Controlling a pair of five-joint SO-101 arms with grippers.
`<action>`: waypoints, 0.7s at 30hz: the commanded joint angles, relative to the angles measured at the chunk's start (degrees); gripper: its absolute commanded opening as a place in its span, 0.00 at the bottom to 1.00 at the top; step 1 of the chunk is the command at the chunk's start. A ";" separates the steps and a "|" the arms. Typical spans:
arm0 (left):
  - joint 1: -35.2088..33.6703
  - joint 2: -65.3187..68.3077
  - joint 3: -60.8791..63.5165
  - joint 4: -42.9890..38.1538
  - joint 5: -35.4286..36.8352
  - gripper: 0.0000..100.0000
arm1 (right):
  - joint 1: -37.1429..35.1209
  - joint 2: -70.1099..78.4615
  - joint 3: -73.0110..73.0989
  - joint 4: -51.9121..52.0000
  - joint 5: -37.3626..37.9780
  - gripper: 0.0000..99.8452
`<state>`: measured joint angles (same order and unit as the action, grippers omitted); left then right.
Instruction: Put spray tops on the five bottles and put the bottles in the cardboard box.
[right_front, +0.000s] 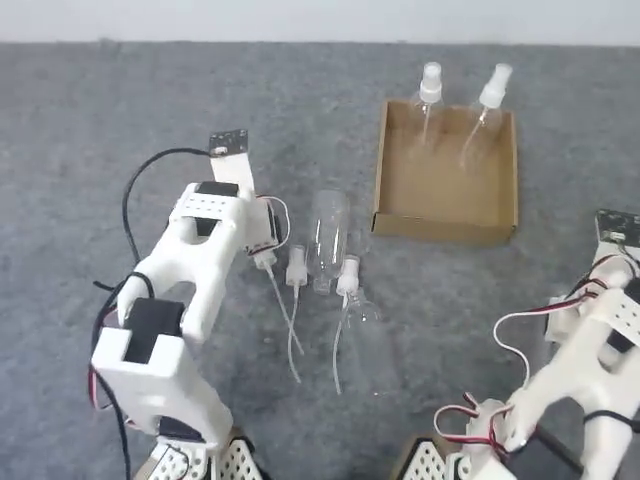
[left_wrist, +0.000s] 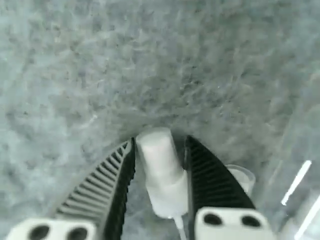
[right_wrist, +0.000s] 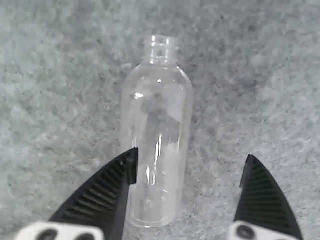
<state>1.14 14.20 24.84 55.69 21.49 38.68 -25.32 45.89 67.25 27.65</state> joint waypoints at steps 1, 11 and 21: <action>0.26 -1.41 -2.59 -0.70 -2.37 0.06 | 0.66 -0.40 0.00 -1.27 -0.70 0.27; 0.00 -8.53 -1.10 6.59 -19.25 0.02 | 0.40 -0.40 0.53 -1.36 -0.35 0.27; 2.64 -36.40 21.32 2.90 -24.09 0.01 | -0.92 -0.31 0.26 -7.16 -0.88 0.27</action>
<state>2.29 -7.08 38.46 61.05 -1.71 38.68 -25.32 46.59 62.07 27.47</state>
